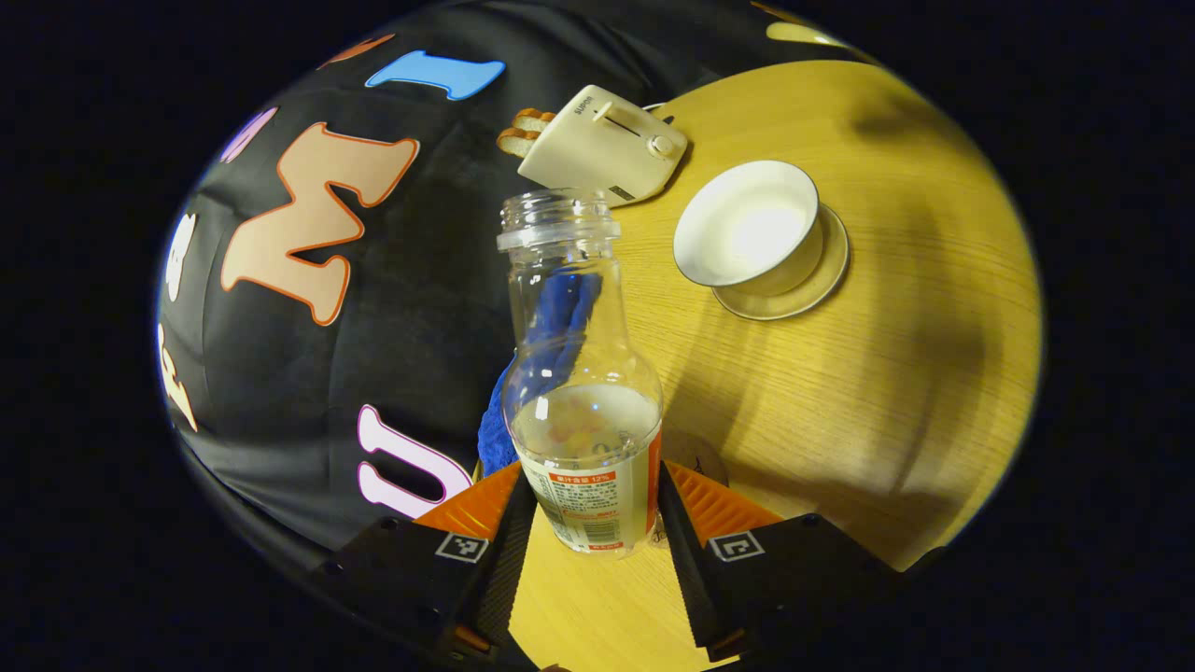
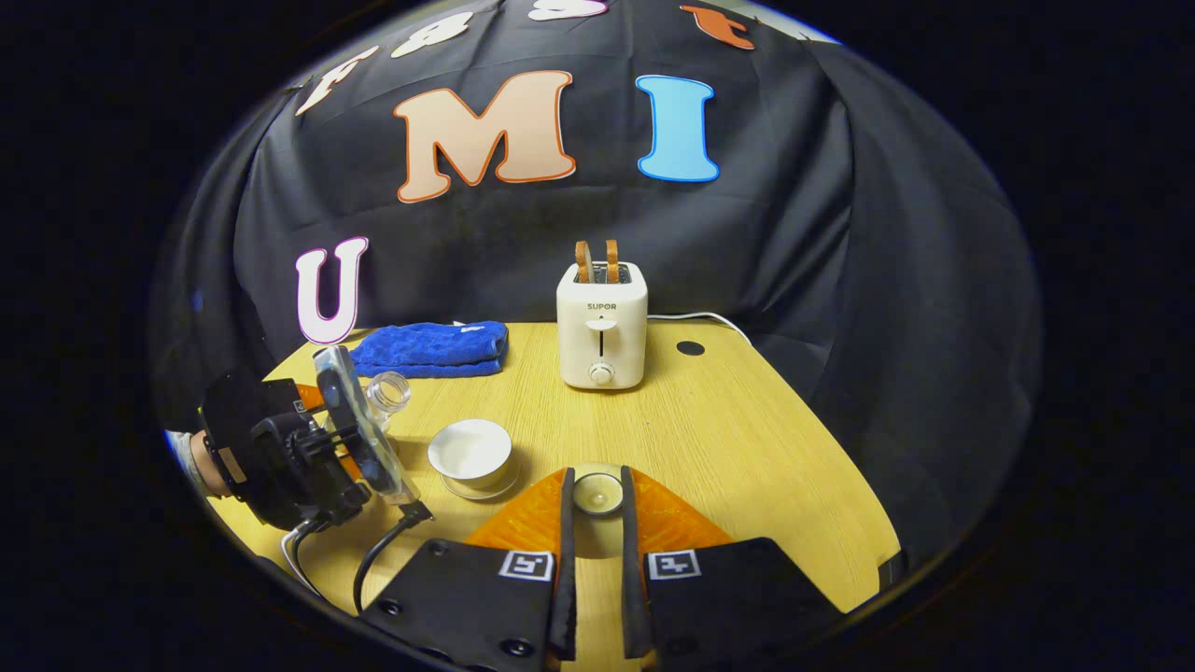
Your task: Open the teacup lid with one hand, grasp the water bottle and pour water into the teacup with the other hand; after pouring, place the water bottle on the coaster and then close the teacup lid.
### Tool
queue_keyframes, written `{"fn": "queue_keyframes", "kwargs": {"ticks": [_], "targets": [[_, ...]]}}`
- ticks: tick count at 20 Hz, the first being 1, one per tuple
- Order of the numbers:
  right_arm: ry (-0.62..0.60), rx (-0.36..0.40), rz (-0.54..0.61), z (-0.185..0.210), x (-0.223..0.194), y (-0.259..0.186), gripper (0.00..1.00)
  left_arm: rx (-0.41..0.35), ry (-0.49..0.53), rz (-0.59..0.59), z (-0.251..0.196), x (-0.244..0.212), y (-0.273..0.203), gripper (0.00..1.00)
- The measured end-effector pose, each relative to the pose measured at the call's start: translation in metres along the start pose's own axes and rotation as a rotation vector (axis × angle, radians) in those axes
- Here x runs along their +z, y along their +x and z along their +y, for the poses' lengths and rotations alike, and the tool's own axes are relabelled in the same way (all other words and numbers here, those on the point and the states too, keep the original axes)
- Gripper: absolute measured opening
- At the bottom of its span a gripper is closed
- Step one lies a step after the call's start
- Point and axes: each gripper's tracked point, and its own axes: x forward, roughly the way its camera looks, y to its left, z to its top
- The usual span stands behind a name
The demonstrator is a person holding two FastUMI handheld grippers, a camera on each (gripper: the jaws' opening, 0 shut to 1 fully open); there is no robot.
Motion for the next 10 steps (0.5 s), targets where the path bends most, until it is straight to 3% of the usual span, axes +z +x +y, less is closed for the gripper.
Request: {"fn": "queue_keyframes", "kwargs": {"ticks": [2, 3, 10], "targets": [[0.01, 0.001, 0.007, -0.004, -0.004, 0.0, 0.2, -0.009, 0.04, 0.032, 0.0, -0.003, 0.001, 0.7], [0.016, 0.004, 0.008, -0.004, -0.005, 0.0, 0.25, -0.014, 0.065, 0.042, -0.001, -0.003, 0.002, 0.7], [0.046, 0.024, 0.025, -0.011, -0.018, -0.001, 0.2, -0.019, 0.223, 0.077, 0.007, 0.001, 0.002, 0.7]]}}
